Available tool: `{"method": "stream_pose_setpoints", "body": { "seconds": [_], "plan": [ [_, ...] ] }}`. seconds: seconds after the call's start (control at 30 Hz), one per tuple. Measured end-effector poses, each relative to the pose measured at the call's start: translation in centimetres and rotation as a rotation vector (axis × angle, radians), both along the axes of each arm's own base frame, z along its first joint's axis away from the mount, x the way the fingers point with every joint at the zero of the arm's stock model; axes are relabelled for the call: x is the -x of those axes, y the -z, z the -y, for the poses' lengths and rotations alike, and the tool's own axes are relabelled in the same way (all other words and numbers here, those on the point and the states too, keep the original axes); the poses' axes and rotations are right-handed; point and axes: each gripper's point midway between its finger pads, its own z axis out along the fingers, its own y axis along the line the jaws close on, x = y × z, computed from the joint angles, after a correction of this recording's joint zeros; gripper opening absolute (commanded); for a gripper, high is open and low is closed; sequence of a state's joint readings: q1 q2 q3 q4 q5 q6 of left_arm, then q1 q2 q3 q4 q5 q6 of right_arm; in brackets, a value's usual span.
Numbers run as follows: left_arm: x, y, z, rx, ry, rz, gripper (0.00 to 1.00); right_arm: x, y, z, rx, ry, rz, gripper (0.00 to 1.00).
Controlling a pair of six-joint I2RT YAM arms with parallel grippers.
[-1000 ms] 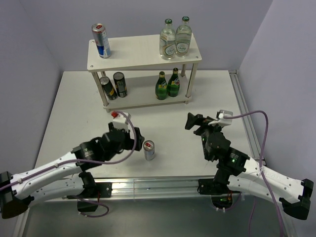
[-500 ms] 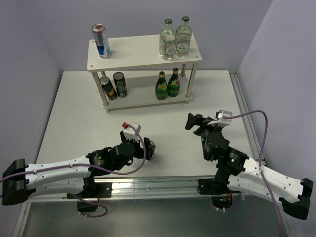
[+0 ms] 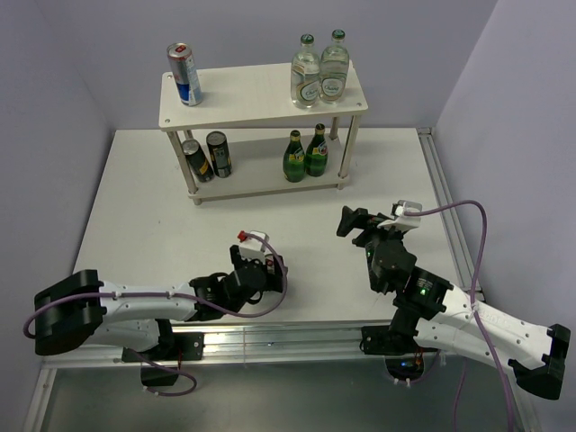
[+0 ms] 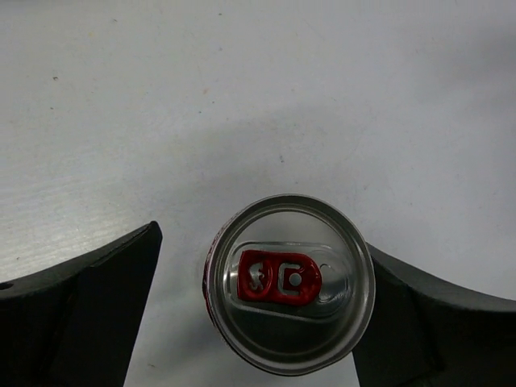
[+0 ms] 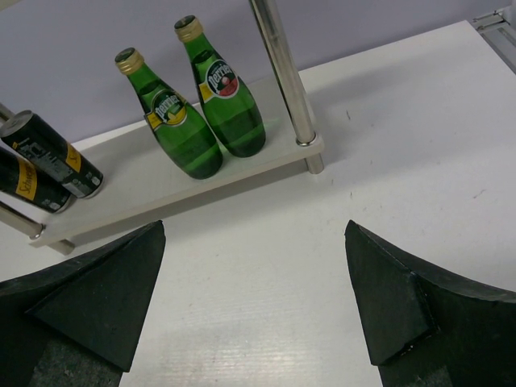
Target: Place and organize the beverage onto the shelf
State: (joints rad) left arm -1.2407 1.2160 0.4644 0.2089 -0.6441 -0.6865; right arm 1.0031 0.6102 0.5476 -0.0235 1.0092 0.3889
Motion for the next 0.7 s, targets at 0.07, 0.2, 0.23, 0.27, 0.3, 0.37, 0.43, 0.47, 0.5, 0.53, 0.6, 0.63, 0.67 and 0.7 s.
{"method": "stream_pose_setpoints", "body": {
  "seconds": [0.07, 0.2, 0.23, 0.27, 0.3, 0.37, 0.43, 0.47, 0.5, 0.53, 0.6, 0.63, 0.67, 0.7],
  "plan": [
    [-0.4, -0.2, -0.1, 0.009, -0.029, 0.015, 0.87, 0.0, 0.0, 0.0, 0.0, 0.0, 0.0, 0.99],
    [-1.4, -0.5, -0.4, 0.018, -0.088, 0.053, 0.66, 0.0, 0.0, 0.0, -0.003, 0.001, 0.0, 0.99],
    [-1.6, -0.6, -0.5, 0.019, -0.102, 0.062, 0.58, 0.0, 0.0, 0.0, -0.003, 0.001, -0.001, 0.99],
    [-1.8, -0.6, -0.5, 0.018, -0.112, 0.071, 0.47, 0.0, 0.1, 0.0, -0.002, 0.001, -0.002, 0.99],
    [-2.0, -0.6, -0.5, 0.016, -0.121, 0.08, 0.41, -0.1, 0.1, -0.1, -0.002, 0.001, -0.002, 0.99],
    [-2.4, -0.6, -0.5, 0.001, -0.133, 0.094, 0.26, -0.1, 0.2, -0.1, 0.0, 0.001, -0.004, 0.99],
    [-2.7, -0.7, -0.3, -0.015, -0.141, 0.101, 0.18, -0.1, 0.2, -0.1, 0.001, 0.002, -0.005, 0.99],
    [-2.8, -0.8, -0.2, -0.033, -0.141, 0.103, 0.16, -0.1, 0.2, -0.1, 0.001, 0.003, -0.005, 0.99],
    [-2.9, -0.9, -0.1, -0.05, -0.138, 0.106, 0.13, -0.1, 0.2, -0.1, 0.001, 0.003, -0.005, 0.99],
    [-3.0, -1.2, -0.1, -0.078, -0.139, 0.106, 0.13, -0.1, 0.2, -0.1, 0.002, 0.003, -0.005, 0.99],
    [-3.6, -2.6, 0.2, -0.111, -0.142, 0.118, 0.12, -0.1, 0.2, -0.1, 0.001, 0.003, -0.004, 0.99],
    [-4.1, -3.8, 0.5, -0.124, -0.144, 0.126, 0.12, -0.1, 0.2, -0.1, 0.0, 0.003, -0.004, 0.99],
    [-4.8, -5.4, 0.9, -0.121, -0.151, 0.137, 0.13, -0.1, 0.1, 0.0, -0.001, 0.004, -0.003, 0.99],
    [-5.7, -7.3, 1.2, -0.11, -0.158, 0.148, 0.12, -0.1, 0.1, 0.0, -0.003, 0.005, -0.002, 0.99]
  ]
}}
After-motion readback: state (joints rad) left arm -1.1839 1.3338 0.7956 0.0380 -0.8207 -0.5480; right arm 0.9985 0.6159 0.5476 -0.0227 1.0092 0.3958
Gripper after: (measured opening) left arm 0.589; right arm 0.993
